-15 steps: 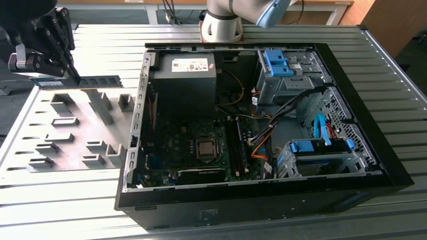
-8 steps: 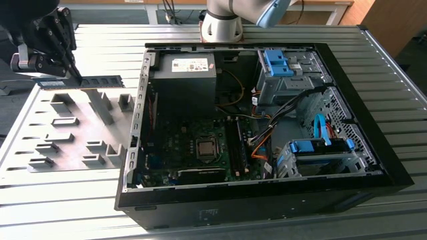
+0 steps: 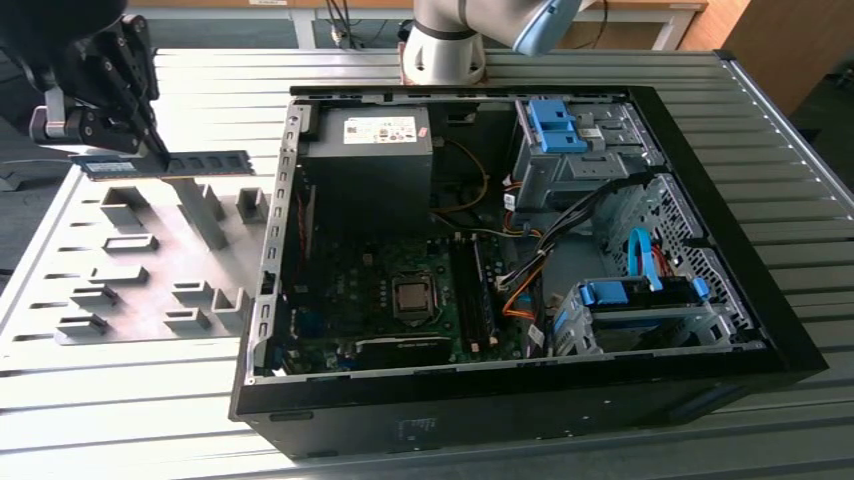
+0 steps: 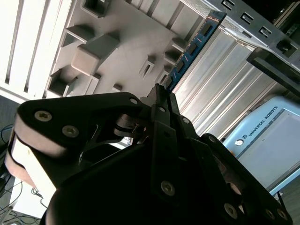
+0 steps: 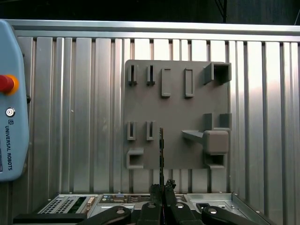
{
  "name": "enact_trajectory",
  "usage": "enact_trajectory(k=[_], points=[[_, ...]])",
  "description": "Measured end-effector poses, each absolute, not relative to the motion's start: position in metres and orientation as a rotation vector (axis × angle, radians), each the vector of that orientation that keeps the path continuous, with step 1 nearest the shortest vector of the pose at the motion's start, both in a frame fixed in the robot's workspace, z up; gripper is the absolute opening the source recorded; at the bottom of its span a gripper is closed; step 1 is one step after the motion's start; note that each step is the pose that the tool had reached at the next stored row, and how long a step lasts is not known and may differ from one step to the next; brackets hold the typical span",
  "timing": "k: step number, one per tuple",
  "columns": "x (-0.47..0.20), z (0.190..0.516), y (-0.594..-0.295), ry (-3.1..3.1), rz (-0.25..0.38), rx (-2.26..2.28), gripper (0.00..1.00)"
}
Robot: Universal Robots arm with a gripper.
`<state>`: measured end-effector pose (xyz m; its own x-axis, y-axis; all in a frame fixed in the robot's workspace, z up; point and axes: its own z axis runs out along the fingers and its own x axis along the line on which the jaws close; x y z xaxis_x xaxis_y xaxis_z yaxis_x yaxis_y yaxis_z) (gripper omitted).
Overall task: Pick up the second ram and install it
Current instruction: 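Pick up the second ram and move it above second insertion slot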
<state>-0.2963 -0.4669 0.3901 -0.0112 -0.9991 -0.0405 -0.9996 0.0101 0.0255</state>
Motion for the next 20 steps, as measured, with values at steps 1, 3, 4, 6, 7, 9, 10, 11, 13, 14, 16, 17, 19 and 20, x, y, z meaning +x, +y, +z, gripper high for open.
enact_trajectory(k=[1, 3, 4, 6, 7, 9, 10, 11, 13, 14, 16, 17, 19, 20], points=[[-0.2958, 0.3901, -0.4668, 2.225, 0.073, -2.201, 0.14], [-0.2946, 0.3901, -0.4668, 2.225, 0.073, -2.201, 0.14], [-0.2943, 0.39, -0.4668, 2.225, 0.073, -2.201, 0.14], [-0.2938, 0.39, -0.4669, 2.225, 0.073, -2.201, 0.14], [-0.2934, 0.3901, -0.4669, 2.225, 0.073, -2.201, 0.14], [-0.2928, 0.3901, -0.4668, 2.225, 0.073, -2.201, 0.14], [-0.2924, 0.3901, -0.4669, 2.225, 0.073, -2.201, 0.14], [-0.2921, 0.3901, -0.4669, 2.225, 0.073, -2.201, 0.14], [-0.2915, 0.3901, -0.4668, 2.225, 0.073, -2.201, 0.14], [-0.291, 0.3901, -0.4668, 2.225, 0.073, -2.201, 0.14], [-0.2902, 0.3901, -0.4668, 2.225, 0.073, -2.201, 0.14], [-0.2898, 0.3901, -0.4669, 2.225, 0.073, -2.201, 0.14], [-0.2889, 0.3901, -0.4668, 2.225, 0.073, -2.201, 0.14], [-0.2885, 0.39, -0.4668, 2.225, 0.073, -2.201, 0.14]])
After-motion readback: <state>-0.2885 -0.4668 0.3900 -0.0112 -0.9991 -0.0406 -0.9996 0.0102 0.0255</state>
